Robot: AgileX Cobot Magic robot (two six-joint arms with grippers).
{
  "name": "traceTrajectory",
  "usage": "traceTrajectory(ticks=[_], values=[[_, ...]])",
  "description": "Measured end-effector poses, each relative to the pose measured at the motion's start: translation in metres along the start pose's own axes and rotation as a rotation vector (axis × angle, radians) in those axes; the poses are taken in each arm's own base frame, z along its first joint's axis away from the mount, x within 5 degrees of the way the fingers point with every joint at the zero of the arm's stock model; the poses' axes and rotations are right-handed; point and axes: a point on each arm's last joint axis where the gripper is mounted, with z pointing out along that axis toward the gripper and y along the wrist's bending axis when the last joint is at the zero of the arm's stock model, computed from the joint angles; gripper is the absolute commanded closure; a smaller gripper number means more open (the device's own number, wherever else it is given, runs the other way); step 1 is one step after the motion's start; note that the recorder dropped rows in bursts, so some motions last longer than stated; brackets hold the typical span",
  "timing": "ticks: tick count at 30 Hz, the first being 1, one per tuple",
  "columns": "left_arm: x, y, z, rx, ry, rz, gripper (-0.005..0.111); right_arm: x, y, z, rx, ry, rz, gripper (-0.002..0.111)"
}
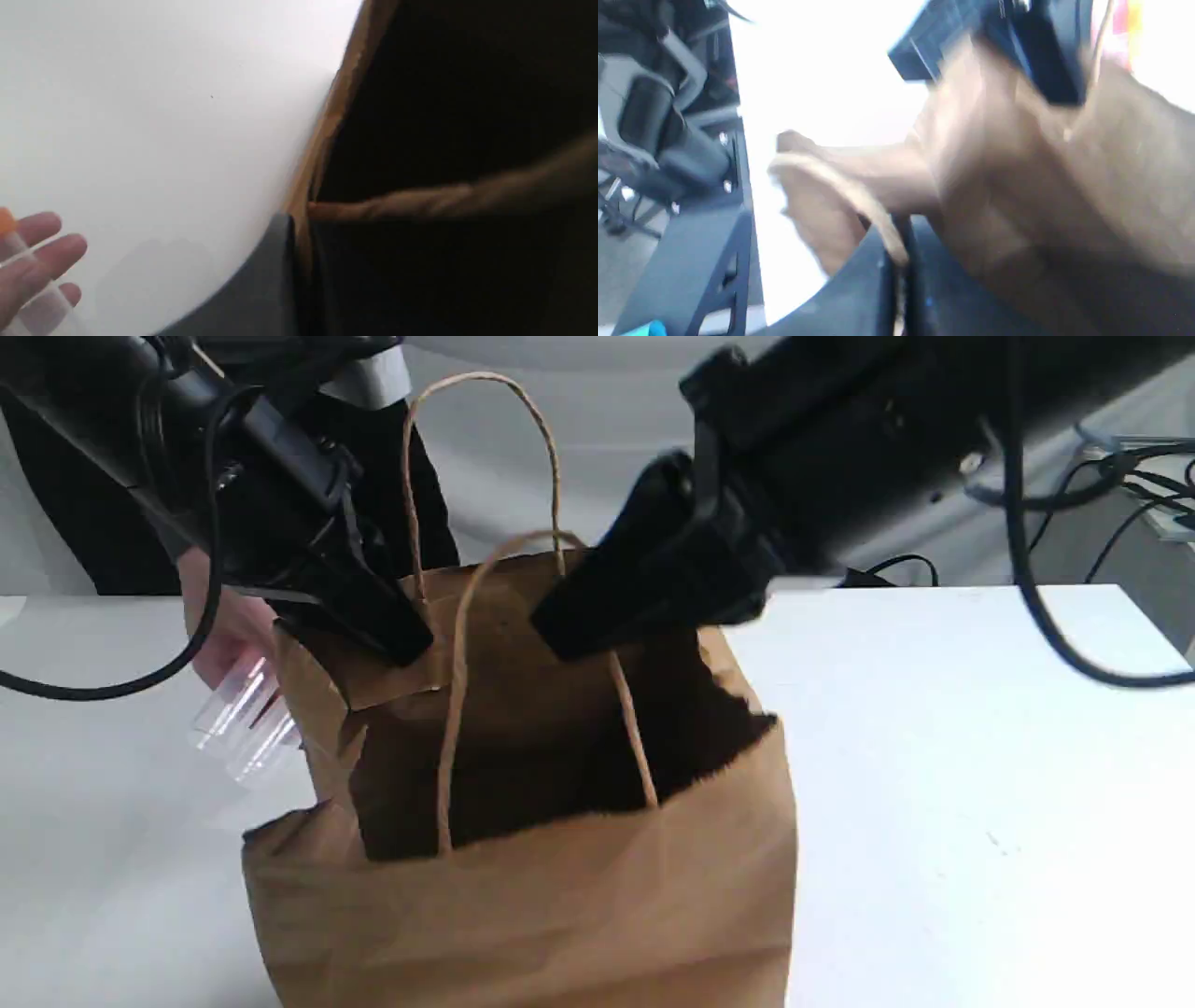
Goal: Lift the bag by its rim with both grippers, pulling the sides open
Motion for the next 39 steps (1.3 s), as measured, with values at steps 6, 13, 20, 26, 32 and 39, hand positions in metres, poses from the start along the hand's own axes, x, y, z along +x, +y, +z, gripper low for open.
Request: traceTrajectory(ticks=[6, 13, 20, 26, 32, 39], values=[[0.005, 0.025, 0.013, 0.053, -0.024, -0.106, 0.107, -0.029, 0.011, -0.027, 0.036, -0.093, -0.055, 0.108], [0.008, 0.041, 0.044, 0.138, -0.007, -0.19, 0.107, -0.037, 0.017, -0.036, 0.04, -0.117, -0.06, 0.108], [0.006, 0.043, 0.051, 0.172, -0.032, -0.22, 0.107, -0.037, 0.018, -0.037, 0.035, -0.108, -0.063, 0.108], [0.005, 0.042, 0.051, 0.178, -0.041, -0.224, 0.107, -0.036, 0.018, -0.037, 0.034, -0.106, -0.063, 0.108], [0.005, 0.042, 0.051, 0.179, -0.043, -0.223, 0.107, -0.036, 0.018, -0.037, 0.033, -0.101, -0.064, 0.108], [0.004, 0.042, 0.051, 0.178, -0.049, -0.225, 0.107, -0.035, 0.016, -0.035, 0.036, -0.093, -0.063, 0.108]])
